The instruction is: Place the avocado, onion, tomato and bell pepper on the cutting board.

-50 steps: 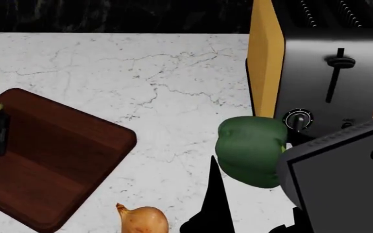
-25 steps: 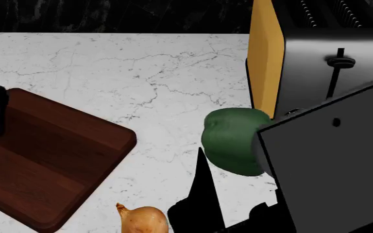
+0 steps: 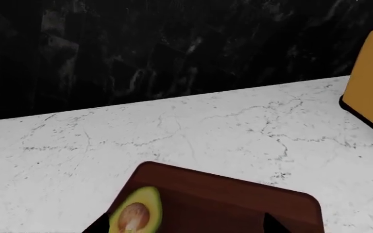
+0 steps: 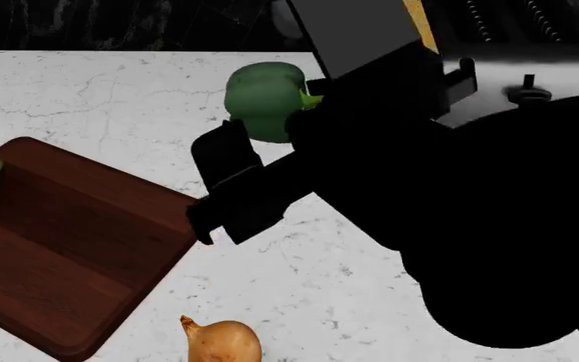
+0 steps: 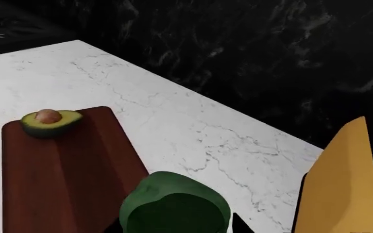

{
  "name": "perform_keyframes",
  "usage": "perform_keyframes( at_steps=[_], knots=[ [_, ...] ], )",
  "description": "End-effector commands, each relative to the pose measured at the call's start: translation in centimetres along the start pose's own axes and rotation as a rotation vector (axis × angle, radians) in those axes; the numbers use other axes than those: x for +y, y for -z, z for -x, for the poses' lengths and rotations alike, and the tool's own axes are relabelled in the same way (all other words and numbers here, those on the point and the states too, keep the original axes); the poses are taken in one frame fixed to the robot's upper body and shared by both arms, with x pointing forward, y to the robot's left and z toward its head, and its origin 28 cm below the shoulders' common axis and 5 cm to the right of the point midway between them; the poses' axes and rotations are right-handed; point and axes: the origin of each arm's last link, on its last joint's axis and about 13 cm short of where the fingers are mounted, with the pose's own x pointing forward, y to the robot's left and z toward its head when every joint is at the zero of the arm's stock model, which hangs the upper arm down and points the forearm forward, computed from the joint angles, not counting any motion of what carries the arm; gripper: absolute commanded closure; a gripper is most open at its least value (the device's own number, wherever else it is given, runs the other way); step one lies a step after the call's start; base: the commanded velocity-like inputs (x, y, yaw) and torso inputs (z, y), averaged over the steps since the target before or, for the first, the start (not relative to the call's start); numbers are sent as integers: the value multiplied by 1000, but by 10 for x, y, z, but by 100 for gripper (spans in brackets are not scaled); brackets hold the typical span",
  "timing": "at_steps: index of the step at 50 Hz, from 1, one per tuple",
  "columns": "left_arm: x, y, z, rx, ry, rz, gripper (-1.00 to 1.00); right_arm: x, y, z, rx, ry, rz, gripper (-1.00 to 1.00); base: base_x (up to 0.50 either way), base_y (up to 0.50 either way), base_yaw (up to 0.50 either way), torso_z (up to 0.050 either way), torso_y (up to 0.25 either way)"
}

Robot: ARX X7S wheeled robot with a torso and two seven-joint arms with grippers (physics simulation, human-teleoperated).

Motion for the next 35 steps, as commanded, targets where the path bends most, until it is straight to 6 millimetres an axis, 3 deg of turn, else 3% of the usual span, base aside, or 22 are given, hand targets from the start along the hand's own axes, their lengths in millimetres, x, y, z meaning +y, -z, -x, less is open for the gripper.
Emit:
perform_keyframes(
  at_steps=[1, 10, 17, 35],
  knots=[
    [0, 4, 28, -85, 21, 14, -100, -17, -25, -60, 61, -138, -8, 100, 0, 0, 0, 0, 0],
    [0, 10, 38, -103, 2, 22, -100, -26, -32, -104, 108, -214, -50, 100, 0, 0, 0, 0, 0],
    [5, 9, 40, -108, -25, 36, -100, -21, -28, -132, 123, -278, -72, 100, 0, 0, 0, 0, 0],
    [6, 13, 48, -109, -32, 47, -100, -7, -7, -179, 132, -422, -146, 100, 0, 0, 0, 0, 0]
  ],
)
